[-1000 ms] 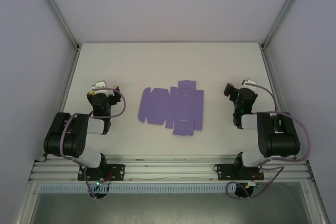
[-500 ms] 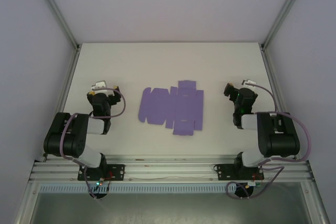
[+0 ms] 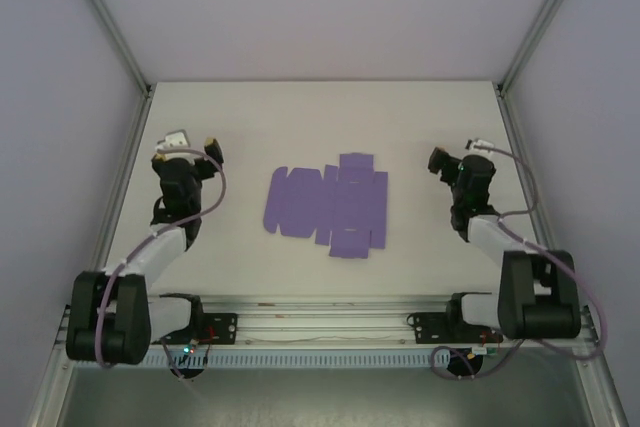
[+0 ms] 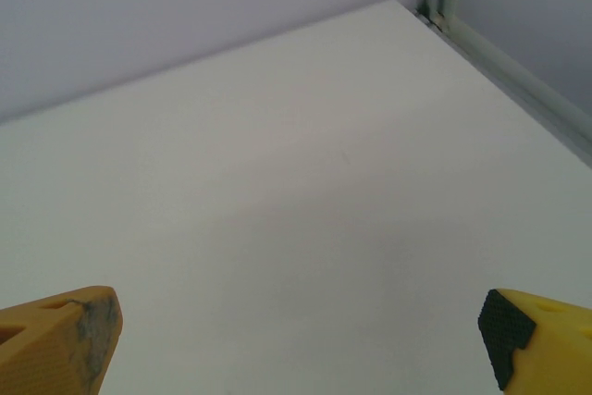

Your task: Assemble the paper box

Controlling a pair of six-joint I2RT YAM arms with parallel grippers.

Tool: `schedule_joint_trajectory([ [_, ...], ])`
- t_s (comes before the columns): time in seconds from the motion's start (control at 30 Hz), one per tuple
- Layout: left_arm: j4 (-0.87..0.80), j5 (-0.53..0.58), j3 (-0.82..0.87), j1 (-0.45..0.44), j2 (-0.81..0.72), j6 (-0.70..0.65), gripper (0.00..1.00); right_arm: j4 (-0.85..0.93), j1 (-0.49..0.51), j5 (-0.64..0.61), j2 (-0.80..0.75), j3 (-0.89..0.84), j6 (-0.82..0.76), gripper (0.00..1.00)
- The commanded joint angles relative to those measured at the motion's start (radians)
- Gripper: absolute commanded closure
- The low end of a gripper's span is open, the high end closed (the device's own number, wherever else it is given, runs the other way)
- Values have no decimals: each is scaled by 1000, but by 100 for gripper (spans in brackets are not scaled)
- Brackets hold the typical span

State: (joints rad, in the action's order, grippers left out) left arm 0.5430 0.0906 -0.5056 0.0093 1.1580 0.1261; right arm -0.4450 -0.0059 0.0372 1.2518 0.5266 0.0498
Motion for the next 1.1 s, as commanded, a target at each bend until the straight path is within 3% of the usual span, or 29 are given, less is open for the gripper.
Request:
schedule_joint_trajectory([
  [0.0, -329, -109, -67, 0, -15, 139, 0, 313, 62, 83, -72, 95, 76, 0],
  [0.17, -355, -268, -44, -87, -4, 278, 0, 447, 283, 218, -74, 177, 217, 8],
  [0.23, -379, -331, -63, -134, 33, 311, 0, 442, 349, 322, -29, 190, 292, 19],
  [0.3, -416, -349, -92, -178, 70, 316, 0, 436, 401, 304, 38, 197, 380, 35],
  [0.4, -432, -363, -113, -209, 115, 330, 0, 481, 410, 284, 159, 221, 458, 54],
  [0.57, -463, -411, -136, -216, 187, 326, 0, 554, 406, 278, 340, 262, 440, 72],
  [0.83, -421, -574, -137, -218, 282, 326, 0, 570, 361, 234, 509, 241, 409, 79],
  [1.07, -342, -741, -141, -222, 380, 364, 0, 494, 362, 255, 522, 198, 413, 79],
])
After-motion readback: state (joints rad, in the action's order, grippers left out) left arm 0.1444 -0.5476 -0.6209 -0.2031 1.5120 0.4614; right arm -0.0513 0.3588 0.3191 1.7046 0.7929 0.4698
